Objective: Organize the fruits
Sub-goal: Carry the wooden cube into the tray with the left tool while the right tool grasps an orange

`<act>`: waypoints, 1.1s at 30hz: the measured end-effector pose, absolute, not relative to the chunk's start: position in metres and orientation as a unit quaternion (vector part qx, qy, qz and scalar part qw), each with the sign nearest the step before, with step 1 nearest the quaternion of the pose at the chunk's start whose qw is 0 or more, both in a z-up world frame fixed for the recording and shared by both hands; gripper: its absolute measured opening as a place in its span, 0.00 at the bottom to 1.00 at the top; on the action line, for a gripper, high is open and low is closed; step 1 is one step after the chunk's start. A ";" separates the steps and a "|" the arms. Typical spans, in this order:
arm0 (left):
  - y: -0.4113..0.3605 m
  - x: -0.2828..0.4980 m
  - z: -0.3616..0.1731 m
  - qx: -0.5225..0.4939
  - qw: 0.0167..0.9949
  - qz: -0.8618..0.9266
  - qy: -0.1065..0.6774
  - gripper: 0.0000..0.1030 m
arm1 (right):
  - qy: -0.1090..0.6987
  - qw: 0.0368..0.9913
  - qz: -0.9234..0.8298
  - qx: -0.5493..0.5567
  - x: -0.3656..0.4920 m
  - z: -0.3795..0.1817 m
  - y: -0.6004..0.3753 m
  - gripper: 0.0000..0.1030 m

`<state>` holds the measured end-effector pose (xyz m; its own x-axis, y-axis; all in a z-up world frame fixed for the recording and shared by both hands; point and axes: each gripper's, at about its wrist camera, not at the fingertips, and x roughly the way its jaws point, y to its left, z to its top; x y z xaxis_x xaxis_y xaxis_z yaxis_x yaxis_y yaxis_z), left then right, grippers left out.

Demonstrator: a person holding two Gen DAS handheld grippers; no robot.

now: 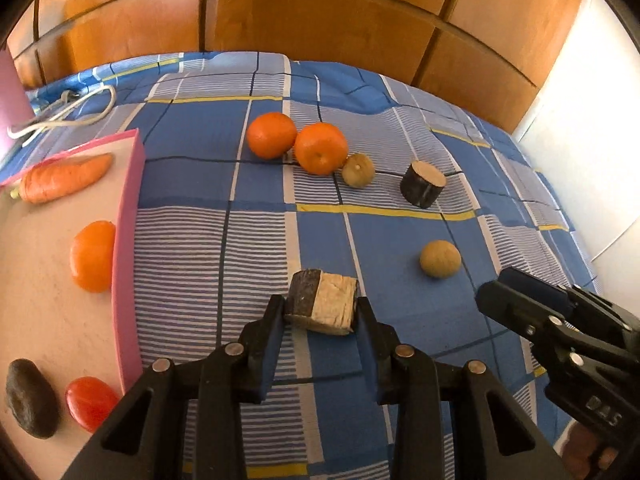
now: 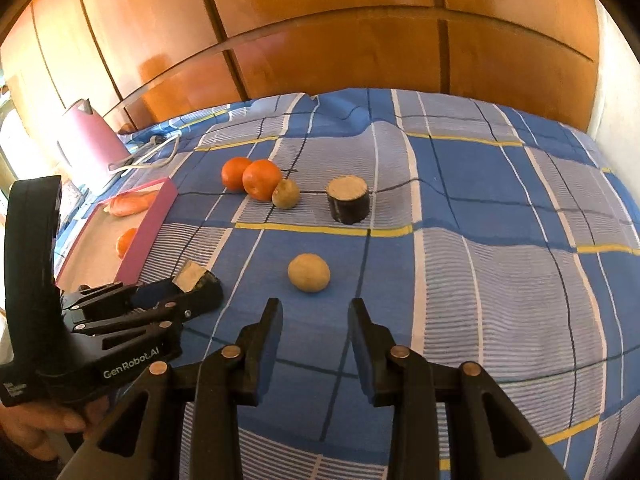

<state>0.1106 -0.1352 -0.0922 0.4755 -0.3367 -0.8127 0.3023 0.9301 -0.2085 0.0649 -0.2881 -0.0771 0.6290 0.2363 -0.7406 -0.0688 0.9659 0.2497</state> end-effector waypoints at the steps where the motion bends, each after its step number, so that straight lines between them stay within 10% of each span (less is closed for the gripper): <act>1: -0.135 0.110 -0.092 -0.017 0.859 -0.186 0.476 0.34 | 0.424 0.896 0.087 0.096 0.069 -0.077 -0.286 0.33; 33: -0.130 0.106 -0.093 -0.032 0.865 -0.191 0.463 0.34 | 0.435 0.877 0.189 -0.070 0.216 -0.082 -0.214 0.37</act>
